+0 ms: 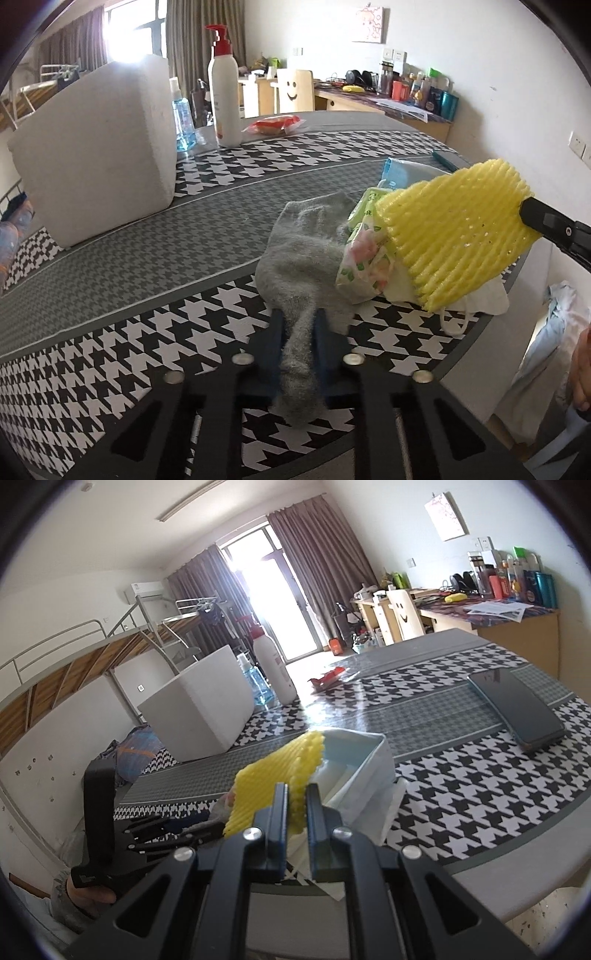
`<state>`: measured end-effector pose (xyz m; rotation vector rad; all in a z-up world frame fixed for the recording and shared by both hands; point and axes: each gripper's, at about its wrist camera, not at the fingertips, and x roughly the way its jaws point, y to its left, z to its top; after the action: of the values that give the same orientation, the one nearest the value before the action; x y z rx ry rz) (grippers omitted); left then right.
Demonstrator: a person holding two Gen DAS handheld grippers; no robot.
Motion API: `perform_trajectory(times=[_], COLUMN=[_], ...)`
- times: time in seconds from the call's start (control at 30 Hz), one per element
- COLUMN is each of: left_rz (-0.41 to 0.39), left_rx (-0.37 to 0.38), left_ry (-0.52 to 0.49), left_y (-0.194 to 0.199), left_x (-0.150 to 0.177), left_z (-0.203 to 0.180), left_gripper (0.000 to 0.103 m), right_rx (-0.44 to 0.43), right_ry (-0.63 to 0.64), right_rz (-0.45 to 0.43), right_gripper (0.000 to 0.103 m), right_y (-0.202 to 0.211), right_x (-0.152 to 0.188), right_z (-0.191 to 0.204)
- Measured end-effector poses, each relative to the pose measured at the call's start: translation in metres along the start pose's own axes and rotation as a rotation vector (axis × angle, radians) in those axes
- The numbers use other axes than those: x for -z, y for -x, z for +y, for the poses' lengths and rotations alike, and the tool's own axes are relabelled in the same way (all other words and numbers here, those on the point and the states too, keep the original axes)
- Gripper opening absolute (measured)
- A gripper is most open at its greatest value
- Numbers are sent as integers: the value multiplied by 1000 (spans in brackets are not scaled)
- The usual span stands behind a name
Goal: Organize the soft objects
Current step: 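Grasp the grey sock with the left gripper while the right gripper lifts the yellow sleeve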
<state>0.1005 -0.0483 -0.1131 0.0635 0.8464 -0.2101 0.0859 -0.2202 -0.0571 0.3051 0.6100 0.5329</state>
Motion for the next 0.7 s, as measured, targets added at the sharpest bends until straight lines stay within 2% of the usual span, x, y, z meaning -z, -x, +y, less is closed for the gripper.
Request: perform_trajectory(times=[0.1,0.33,0.5,0.7], left_rz=[-6,-119,-193,-239], left_rx=[13,-7,-13,-32], left_ry=[-13,-27,-14,-5], left_y=[2,32,55,68], left_x=[-1,-6,-11,-18], left_z=[-3,-2,2,4], left_gripper=[10,10,10,10], right_rx=[2,13,86,148], right_ry=[0,19,74,161], right_rz=[-5,-25,-70,-104], right_gripper=[12,12,12,12], right_y=[0,1,5,2], right_x=[0,-4,-10,-14], right_z=[2,9,25,47])
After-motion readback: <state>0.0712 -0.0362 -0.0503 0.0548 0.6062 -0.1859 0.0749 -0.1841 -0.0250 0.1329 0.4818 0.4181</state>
